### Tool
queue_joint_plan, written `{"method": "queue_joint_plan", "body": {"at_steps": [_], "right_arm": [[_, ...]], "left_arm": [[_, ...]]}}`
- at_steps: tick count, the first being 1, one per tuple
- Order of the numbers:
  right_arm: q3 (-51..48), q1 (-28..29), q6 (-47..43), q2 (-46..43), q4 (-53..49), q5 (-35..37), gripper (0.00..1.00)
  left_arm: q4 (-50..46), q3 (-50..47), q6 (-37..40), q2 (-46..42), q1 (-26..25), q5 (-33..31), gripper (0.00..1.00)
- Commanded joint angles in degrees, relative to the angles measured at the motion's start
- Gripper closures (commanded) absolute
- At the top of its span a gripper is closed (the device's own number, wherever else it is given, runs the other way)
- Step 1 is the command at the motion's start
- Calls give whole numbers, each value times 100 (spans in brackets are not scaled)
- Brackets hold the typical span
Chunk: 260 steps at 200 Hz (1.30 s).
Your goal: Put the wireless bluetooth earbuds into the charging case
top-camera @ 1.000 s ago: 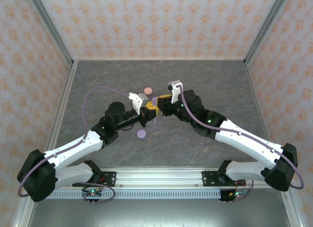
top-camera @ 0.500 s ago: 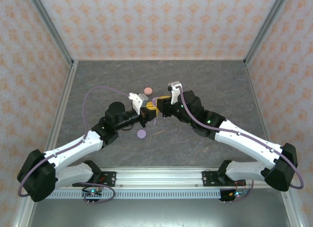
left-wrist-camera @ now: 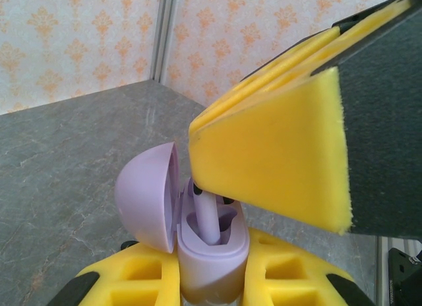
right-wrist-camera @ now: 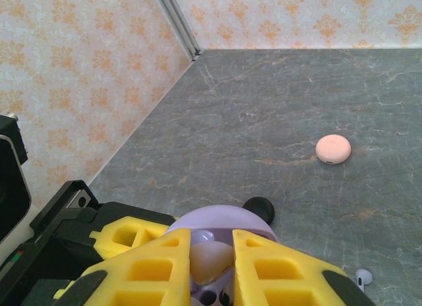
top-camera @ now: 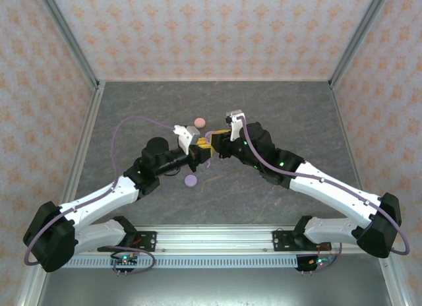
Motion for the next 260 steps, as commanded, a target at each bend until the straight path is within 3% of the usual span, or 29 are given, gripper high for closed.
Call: {"method": "queue_joint_plan", "body": {"at_steps": [1,85,168,260], "right_arm": [[149,33,-15,-32,-466,130,82],[282,35,-56,-54,-736,324,82],[305,37,28,158,-772,-31,80],[622,-6,203,107,-732,-247,50]], "left_arm": [[165,217,54,-23,-32,25,100],[-65,234,232,74,-37,-23,100],[6,220,203,89,-40,-1,100],[195,162,138,136,-89,-1,100]]}}
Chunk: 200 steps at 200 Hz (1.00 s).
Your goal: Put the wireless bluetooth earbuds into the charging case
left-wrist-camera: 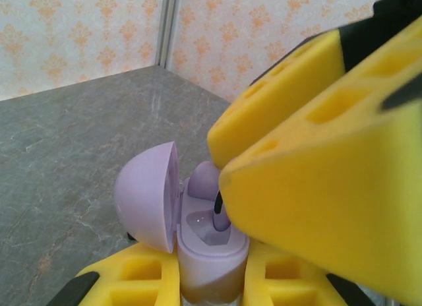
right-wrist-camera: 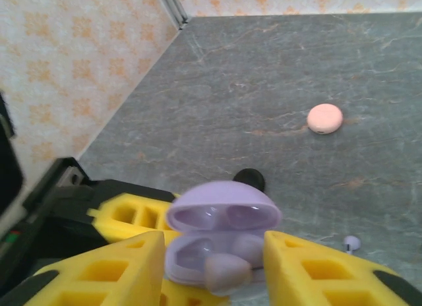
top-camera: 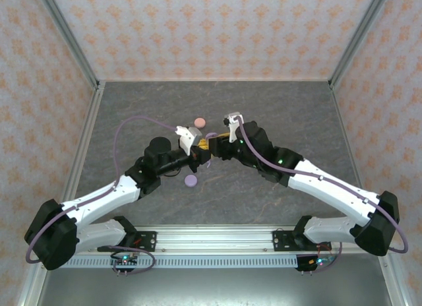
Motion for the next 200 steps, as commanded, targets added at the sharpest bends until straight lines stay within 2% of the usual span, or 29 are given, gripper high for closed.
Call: {"method": "queue_joint_plan", "body": {"at_steps": [1,50,79,131,200], "right_arm": [[327,-6,118,-26,-34,-168,50],[440,-378,312,-307,-283,-497,36],[324,-795,310,-476,-419,-1257,33],[294,-881,206,-274,-611,-2165,34],[383,-881,243,-92,-565,-2447,40]], "left_arm": [[359,153,36,16,-54,40,100],[456,108,-2,-1,-60,31,100],[492,92,-14,-36,-56,40,100],[465,108,-19,-52,-56,45,100],[409,123,-4,-63,-57,36,100]]}}
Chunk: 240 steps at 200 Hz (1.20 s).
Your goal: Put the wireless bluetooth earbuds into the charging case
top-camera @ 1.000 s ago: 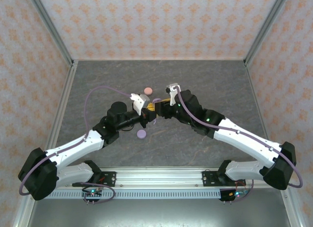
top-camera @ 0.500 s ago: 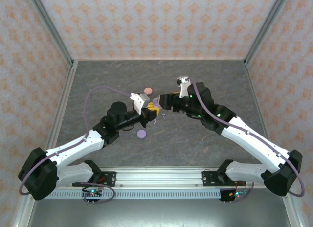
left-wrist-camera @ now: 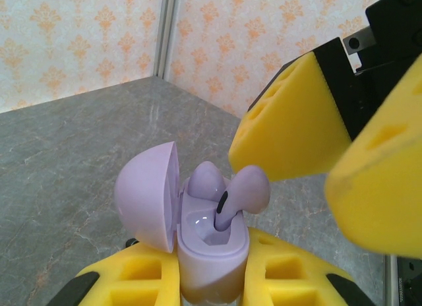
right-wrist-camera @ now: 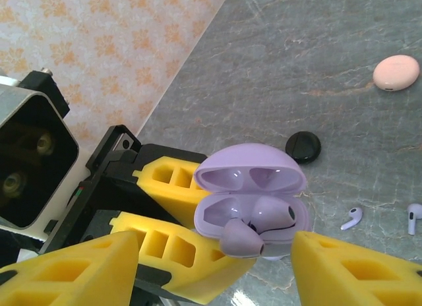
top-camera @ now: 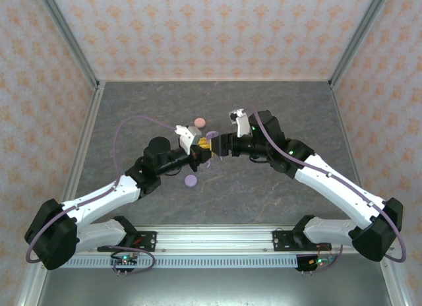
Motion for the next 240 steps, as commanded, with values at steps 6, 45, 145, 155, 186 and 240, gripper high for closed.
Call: {"method": "queue_joint_plan", "body": {"at_steps": [6,45,145,155,186,240], "right_arm": [[148,-11,-4,9,50,-261,41],[160,-11,17,5,162,-407,49],[127,-3,60,161,425,-730,53],[135,-3,53,177,435,-736,53],[127,2,74,206,487,-760,53],[162,-3,-3,164,417,-680,53]], "left_arm": [[219,123,15,-71,-56,36,100],[199,130,34,-47,-56,29,100],[182,189,50,20,-56,36,100],[186,192,51,24,-56,38,100],[185,195,47,33,-56,40,100],[185,179,50,18,-56,49,100]]}}
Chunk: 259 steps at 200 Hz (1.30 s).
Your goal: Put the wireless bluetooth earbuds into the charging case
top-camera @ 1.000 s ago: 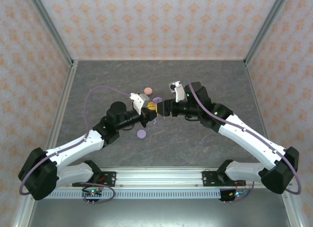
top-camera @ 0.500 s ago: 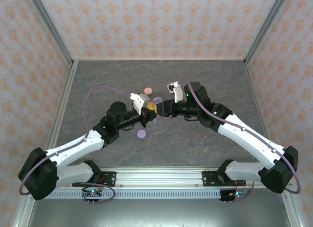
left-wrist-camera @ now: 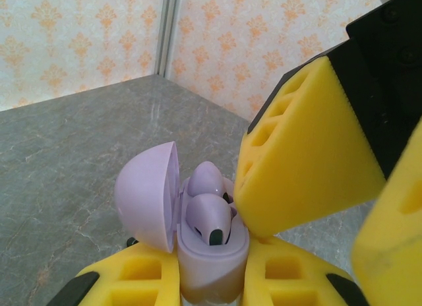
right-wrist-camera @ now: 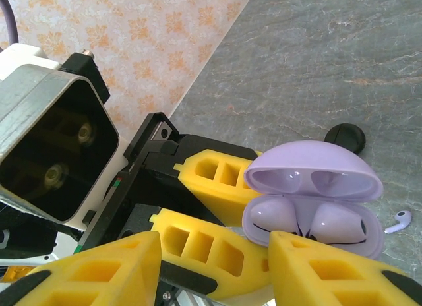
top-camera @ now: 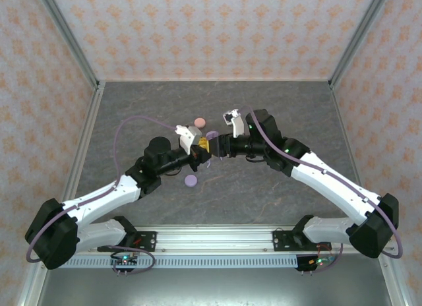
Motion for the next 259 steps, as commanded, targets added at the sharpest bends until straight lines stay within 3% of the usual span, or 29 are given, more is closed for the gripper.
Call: {"method": "queue_joint_plan", "body": {"at_steps": [1,35,67,97,124,184,228,259], "right_arm": [[162,4,-74,-45,122,20,53],[258,-89,-454,-430,-424,388,45],[0,-600,-541,-756,-423,53,35],[-484,-1103,-243,-700,319,-855,22],[-583,-1111,137,-398,1016,-1617,14],[-599,-1003,559,-226,1714,-2279,16],[-380,-867,635,-256,1701,-2349,29],[-253,-871,468,-413,1574,-2210,29]], "left_arm": [[189,173,48,-7,-56,51,100],[205,135,48,-101,-56,66,100],[349,91,46,-174,-56,298,100],[492,63,10,-235,-56,643,100],[497,90,5,-280,-56,919,100],[453,175,48,-171,-117,953,100],[409,248,75,-69,-136,904,100],[333,257,101,-68,-138,887,100]]}}
